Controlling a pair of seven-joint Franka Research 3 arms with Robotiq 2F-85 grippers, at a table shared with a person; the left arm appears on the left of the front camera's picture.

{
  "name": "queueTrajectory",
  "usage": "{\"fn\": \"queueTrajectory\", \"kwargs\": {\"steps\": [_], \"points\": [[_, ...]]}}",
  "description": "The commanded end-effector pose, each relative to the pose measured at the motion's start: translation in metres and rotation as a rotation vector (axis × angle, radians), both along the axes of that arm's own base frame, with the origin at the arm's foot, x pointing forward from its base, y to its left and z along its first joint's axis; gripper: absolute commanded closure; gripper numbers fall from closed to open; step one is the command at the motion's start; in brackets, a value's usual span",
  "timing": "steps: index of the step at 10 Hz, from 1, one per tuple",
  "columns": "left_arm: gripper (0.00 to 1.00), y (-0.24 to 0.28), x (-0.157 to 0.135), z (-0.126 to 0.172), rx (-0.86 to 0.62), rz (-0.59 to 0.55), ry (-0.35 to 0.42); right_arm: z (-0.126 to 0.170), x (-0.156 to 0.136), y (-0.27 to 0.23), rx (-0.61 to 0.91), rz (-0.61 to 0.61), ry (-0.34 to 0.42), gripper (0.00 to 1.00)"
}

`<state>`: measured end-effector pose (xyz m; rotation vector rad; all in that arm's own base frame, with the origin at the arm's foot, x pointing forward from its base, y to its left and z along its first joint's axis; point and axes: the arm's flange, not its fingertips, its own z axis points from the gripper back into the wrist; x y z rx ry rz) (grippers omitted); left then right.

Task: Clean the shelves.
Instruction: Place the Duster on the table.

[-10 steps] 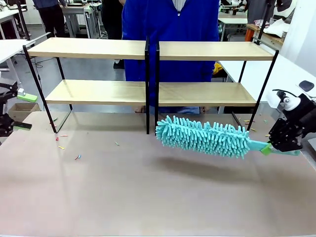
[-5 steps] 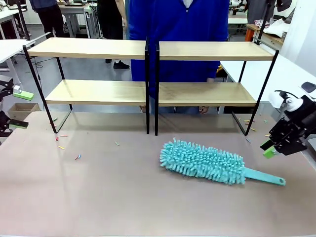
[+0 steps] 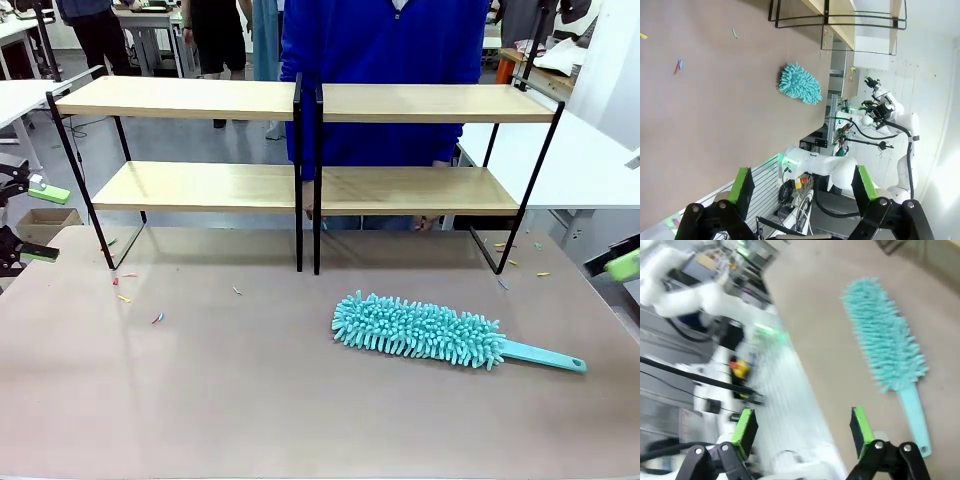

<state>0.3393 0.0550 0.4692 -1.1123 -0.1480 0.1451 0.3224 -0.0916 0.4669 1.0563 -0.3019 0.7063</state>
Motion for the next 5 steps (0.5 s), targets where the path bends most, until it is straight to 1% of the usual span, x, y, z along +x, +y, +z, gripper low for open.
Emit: {"fn": "queueTrajectory", "kwargs": {"steps": [1, 2, 3, 5], "points": [[0.00, -0.002, 0.000, 0.000, -0.026, -0.001, -0.023, 0.011, 0.004, -0.022, 0.417, -0.317, 0.407, 0.00], [0.00, -0.002, 0.000, 0.000, -0.026, -0.001, -0.023, 0.006, 0.007, -0.023, 0.401, -0.358, 0.450, 0.00], [0.00, -0.002, 0.000, 0.000, -0.026, -0.001, -0.023, 0.005, -0.004, -0.012, 0.105, -0.036, 0.120, 0.00], [0.00, -0.002, 0.000, 0.000, -0.026, -0.001, -0.023, 0.005, -0.004, -0.012, 0.105, -0.036, 0.120, 0.00]]}}
